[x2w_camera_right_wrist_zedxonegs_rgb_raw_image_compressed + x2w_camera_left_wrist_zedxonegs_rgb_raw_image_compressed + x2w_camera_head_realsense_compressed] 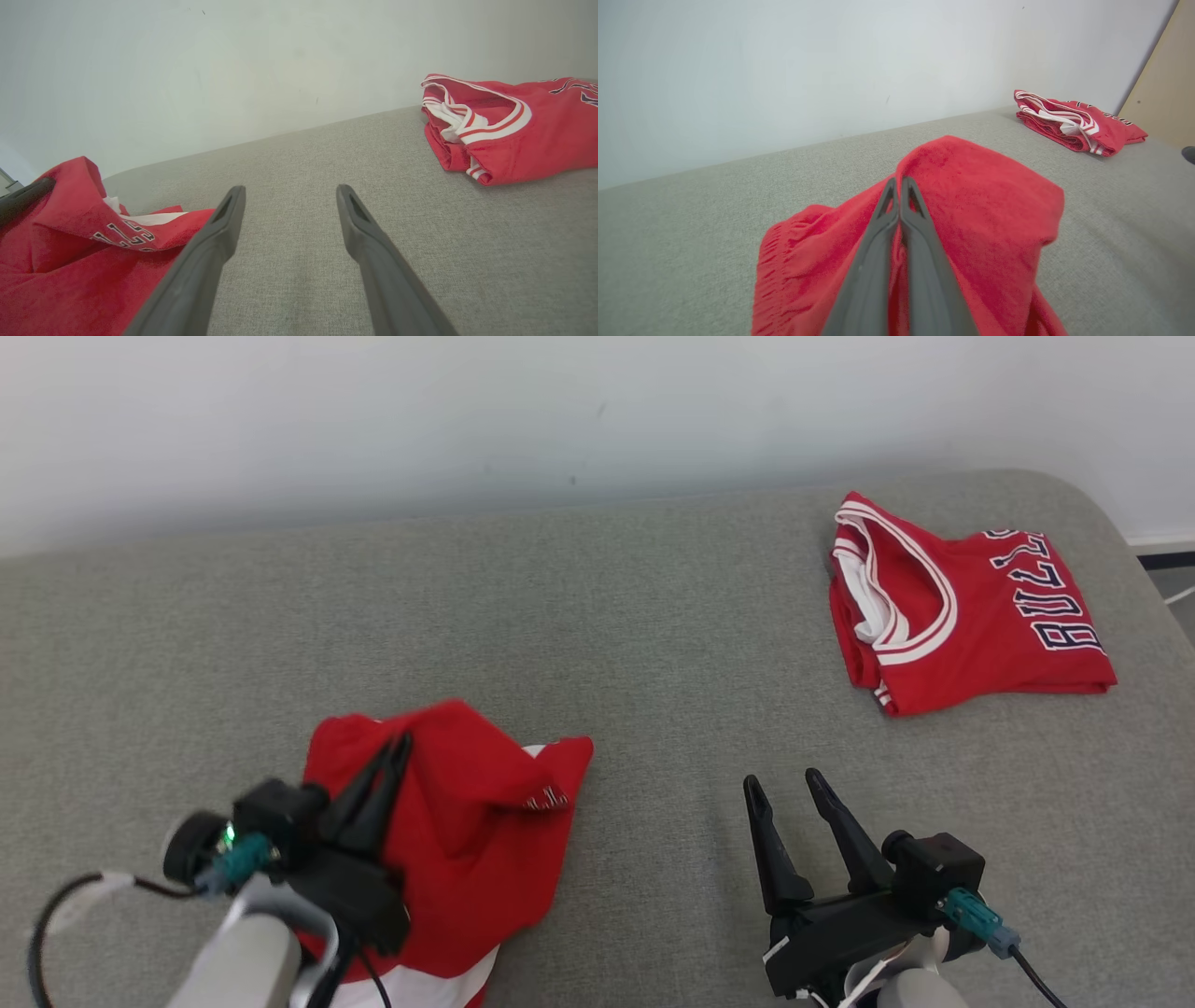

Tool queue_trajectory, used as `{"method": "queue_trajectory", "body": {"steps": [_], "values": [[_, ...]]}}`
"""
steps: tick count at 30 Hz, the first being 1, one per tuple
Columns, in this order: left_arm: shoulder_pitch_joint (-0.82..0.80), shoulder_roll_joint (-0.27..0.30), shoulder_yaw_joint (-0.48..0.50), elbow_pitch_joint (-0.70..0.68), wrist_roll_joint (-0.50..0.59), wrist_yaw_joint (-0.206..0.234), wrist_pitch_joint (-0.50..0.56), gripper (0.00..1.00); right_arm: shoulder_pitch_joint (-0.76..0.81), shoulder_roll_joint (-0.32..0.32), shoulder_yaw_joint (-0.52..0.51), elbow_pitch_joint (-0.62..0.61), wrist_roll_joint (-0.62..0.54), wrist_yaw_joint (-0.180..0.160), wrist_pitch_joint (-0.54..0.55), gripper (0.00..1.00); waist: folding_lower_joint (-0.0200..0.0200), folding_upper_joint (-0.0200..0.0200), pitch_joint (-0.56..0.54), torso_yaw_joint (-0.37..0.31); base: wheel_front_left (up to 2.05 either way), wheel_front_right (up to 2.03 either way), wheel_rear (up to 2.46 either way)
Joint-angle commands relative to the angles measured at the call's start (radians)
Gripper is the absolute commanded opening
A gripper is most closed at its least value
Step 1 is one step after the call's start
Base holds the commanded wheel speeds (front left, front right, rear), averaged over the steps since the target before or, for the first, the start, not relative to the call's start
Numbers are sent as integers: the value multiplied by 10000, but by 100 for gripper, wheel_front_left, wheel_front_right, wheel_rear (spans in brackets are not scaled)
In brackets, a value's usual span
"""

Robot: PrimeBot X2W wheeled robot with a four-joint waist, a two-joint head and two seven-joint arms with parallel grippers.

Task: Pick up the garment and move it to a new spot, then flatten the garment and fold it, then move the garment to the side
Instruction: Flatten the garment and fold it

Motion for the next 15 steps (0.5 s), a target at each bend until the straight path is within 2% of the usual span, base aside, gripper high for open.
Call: {"method": "queue_trajectory", "body": {"steps": [1,7,10,13,15], "values": [[-421,110,61,8,72,-30,45,0,-102,1,-4,-16,-23,-7,-8,100,-1,-1,91,-141,0,0,0],[-1608,132,323,114,-237,-102,272,0,-182,2,-40,-127,76,-7,-15,100,-1,-1,325,-564,0,0,0],[-2011,30,538,685,-506,-70,106,0,-295,1,-67,-200,99,-7,-17,100,-1,-1,465,-834,0,0,0],[-2159,173,688,1529,-409,41,-258,0,-322,3,-47,-229,87,-7,-17,100,-1,-1,555,-1017,0,0,0],[-2176,212,687,2175,-216,97,-571,47,-295,3,-122,-252,44,-7,-18,100,-1,-1,601,-1074,0,0,0]]}}
